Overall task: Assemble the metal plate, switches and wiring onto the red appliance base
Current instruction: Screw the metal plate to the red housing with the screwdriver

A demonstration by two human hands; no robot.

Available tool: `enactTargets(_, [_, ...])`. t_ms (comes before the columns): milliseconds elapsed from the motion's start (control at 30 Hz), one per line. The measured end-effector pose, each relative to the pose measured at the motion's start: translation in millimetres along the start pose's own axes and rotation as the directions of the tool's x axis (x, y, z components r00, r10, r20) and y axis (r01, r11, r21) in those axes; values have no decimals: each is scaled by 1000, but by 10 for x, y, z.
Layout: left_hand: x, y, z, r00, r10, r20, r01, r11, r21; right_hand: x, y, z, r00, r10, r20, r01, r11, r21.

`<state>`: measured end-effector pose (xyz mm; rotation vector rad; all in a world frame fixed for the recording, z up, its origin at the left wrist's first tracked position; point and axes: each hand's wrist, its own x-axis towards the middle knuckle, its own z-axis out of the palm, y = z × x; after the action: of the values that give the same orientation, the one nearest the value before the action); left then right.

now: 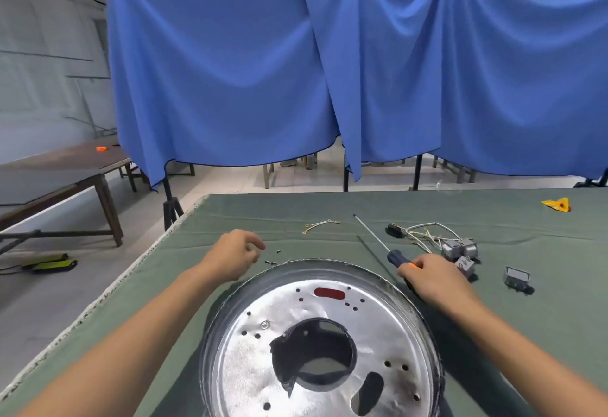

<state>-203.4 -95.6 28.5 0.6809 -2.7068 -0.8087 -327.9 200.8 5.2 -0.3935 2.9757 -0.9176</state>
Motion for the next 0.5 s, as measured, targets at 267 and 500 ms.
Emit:
enactTargets(267, [625,-77,272,982,122,147,-179,854,488,305,-160,326,997,-72,24,53,887,459])
enactTargets(500, [701,-143,344,971,190,146,-239,730,640,412,-108,438,996,-67,60,24,839,544])
